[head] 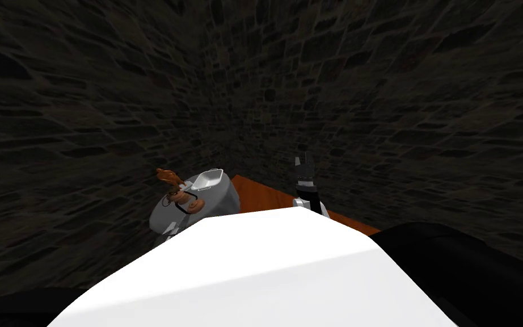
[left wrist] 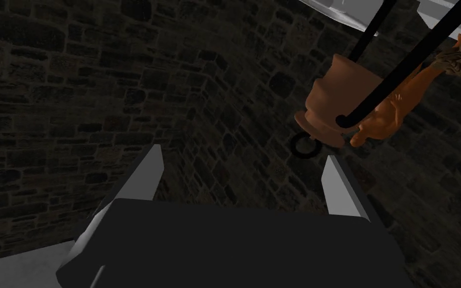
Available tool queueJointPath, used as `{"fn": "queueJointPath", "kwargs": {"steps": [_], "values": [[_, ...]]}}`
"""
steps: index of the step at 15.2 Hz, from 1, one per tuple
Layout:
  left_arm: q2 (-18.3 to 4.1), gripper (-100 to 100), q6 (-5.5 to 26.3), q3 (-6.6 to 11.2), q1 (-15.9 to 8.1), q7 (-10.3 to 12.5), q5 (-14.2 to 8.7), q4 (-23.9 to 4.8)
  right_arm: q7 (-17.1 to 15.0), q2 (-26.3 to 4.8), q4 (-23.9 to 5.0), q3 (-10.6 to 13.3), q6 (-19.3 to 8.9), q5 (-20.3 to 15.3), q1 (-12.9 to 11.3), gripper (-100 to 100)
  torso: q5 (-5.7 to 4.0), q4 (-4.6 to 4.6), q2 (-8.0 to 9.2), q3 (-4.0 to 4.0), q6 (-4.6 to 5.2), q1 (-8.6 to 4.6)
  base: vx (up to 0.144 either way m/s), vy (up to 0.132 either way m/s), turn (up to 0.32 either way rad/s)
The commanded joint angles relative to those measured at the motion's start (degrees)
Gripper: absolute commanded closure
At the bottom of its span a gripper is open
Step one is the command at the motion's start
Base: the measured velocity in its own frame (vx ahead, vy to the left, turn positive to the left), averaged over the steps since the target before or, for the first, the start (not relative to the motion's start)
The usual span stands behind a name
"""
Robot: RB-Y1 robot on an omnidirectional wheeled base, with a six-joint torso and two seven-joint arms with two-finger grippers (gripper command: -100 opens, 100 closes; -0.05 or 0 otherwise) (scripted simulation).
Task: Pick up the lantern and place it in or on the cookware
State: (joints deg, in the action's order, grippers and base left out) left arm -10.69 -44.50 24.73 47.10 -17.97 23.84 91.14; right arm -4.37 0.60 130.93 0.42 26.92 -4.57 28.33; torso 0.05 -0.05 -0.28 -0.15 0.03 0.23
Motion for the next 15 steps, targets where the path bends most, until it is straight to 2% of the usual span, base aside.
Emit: {"fn": "queueJointPath", "kwargs": {"steps": [1,2,4,5,6,7,8,10,11,12,14,15], "values": [[0.24,-100,-2.86,2.24,2.59,-1.35,2.00,-2.86,0.00,0.00,0.00,0.00,0.00,0.00,0.00,0,0.00,0.00,0.00,0.00,0.00,0.00,0.105,0.046,-0.415],[0.24,-100,-2.87,2.24,2.59,-1.35,2.00,-3.19,0.00,0.00,0.00,0.00,0.00,0.00,0.00,0,0.00,-0.02,-0.06,-0.03,0.01,0.05,0.093,0.058,-0.246],[0.27,-100,-5.80,4.48,5.17,-2.57,4.13,-6.48,0.00,0.00,0.00,-0.01,0.00,0.00,0.01,0,0.02,-0.03,-0.12,-0.07,-0.03,0.11,0.117,0.070,-0.224],[0.27,-100,-5.80,4.48,5.17,-2.57,4.13,-6.65,0.00,-0.01,0.00,-0.01,0.00,0.00,0.01,0,0.02,-0.04,-0.18,-0.10,-0.02,0.15,0.110,0.069,-0.226],[0.21,-100,-7.23,5.51,6.42,-3.12,5.16,-8.21,0.00,-0.01,0.00,-0.01,0.00,0.00,0.01,0,0.03,-0.04,-0.18,-0.11,-0.01,0.15,0.113,0.060,-0.288],[0.21,-100,-7.23,5.51,6.42,-3.12,5.16,-8.27,0.00,-0.01,0.00,-0.01,0.00,0.00,0.01,0,0.02,-0.05,-0.20,-0.12,0.00,0.13,0.100,0.066,-0.195],[0.09,-100,-8.62,6.49,7.63,-3.62,6.16,-9.81,0.00,-0.01,0.00,-0.01,0.00,0.00,0.01,0,0.03,-0.04,-0.19,-0.11,-0.02,0.13,0.100,0.066,-0.186],[0.09,-100,-8.62,6.49,7.63,-3.62,6.16,-9.81,0.00,0.00,0.00,-0.01,0.00,0.00,0.01,0,0.02,-0.04,-0.16,-0.10,-0.04,0.09,0.077,0.054,-0.085],[-0.07,-100,-9.96,7.41,8.80,-4.09,7.12,-11.27,0.00,0.00,0.00,-0.01,0.00,0.00,0.01,0,0.01,-0.03,-0.10,-0.06,-0.04,0.04,0.061,0.047,-0.125],[-0.07,-100,-9.96,7.41,8.80,-4.09,7.12,-11.27,0.00,0.00,0.00,-0.01,0.00,0.00,0.01,0,0.00,-0.02,-0.06,-0.04,-0.03,0.03,0.063,0.054,-0.153],[-0.47,-100,-12.48,9.08,11.01,-4.92,8.92,-13.91,0.00,0.00,0.00,-0.01,0.00,0.00,0.01,0,0.01,-0.01,-0.06,-0.04,-0.01,0.06,0.084,0.069,-0.227],[-0.47,-100,-12.48,9.08,11.01,-4.92,8.92,-13.91,0.00,-0.01,0.00,-0.01,0.00,0.00,0.01,0,0.01,-0.03,-0.11,-0.06,-0.02,0.12,0.106,0.090,-0.165]]}}
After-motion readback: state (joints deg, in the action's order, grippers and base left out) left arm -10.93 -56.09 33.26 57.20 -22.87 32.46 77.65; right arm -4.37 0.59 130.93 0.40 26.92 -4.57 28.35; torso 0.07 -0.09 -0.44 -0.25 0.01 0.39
